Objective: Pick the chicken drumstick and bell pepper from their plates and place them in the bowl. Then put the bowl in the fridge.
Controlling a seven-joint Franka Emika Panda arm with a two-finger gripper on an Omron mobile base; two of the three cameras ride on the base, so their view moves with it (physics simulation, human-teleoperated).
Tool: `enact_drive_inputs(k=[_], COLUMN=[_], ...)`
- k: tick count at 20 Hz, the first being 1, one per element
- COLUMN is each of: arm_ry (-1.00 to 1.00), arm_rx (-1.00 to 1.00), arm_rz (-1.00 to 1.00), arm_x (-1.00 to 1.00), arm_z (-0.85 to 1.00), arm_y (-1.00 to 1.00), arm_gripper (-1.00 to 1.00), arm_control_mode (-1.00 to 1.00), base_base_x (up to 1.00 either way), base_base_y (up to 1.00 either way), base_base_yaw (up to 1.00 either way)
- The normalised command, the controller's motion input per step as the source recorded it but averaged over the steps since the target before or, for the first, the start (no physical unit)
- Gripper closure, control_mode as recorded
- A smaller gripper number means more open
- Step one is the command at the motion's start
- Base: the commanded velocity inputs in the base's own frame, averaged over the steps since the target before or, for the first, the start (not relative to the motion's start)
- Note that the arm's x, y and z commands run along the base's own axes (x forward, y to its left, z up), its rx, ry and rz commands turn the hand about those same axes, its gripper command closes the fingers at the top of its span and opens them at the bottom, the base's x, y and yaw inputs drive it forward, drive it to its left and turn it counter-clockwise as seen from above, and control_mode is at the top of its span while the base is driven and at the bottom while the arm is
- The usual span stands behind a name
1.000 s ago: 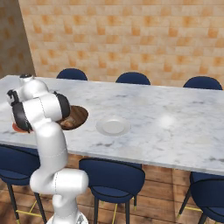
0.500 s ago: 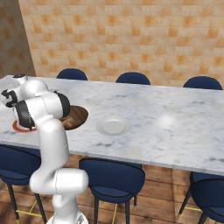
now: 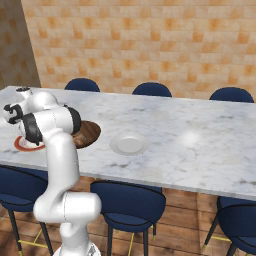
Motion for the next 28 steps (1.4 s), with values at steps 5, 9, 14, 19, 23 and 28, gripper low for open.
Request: enact_drive_inputs(k=[5, 9, 14, 19, 23, 28], arm_ry=[0.0, 0.0, 0.0, 0.0, 0.0, 0.0], arm_rx=[-0.16, -0.07, -0.06, -0.05, -0.01, 0.0], arm_rz=[-0.01, -0.06, -0.04, 0.0, 0.0, 0.0], arm_x=[0.2, 0.06, 0.01, 0.0, 0.12, 0.21], arm_z=[-0.14, -0.11, -0.16, -0.24, -0.17, -0.14], arm_y=[0.25, 0.25, 0.13, -0.03, -0.09, -0.09], arm_gripper=[-1.0, -1.0, -1.0, -1.0, -1.0, -1.0], arm_control_mode=[-1.0, -1.0, -1.0, -1.0, -1.0, -1.0], base_base_x=[0.0, 0.0, 0.0, 0.0, 0.0, 0.0], base_base_y=[0.0, 0.0, 0.0, 0.0, 0.0, 0.0], base_base_yaw=[0.0, 0.0, 0.0, 0.0, 0.0, 0.0])
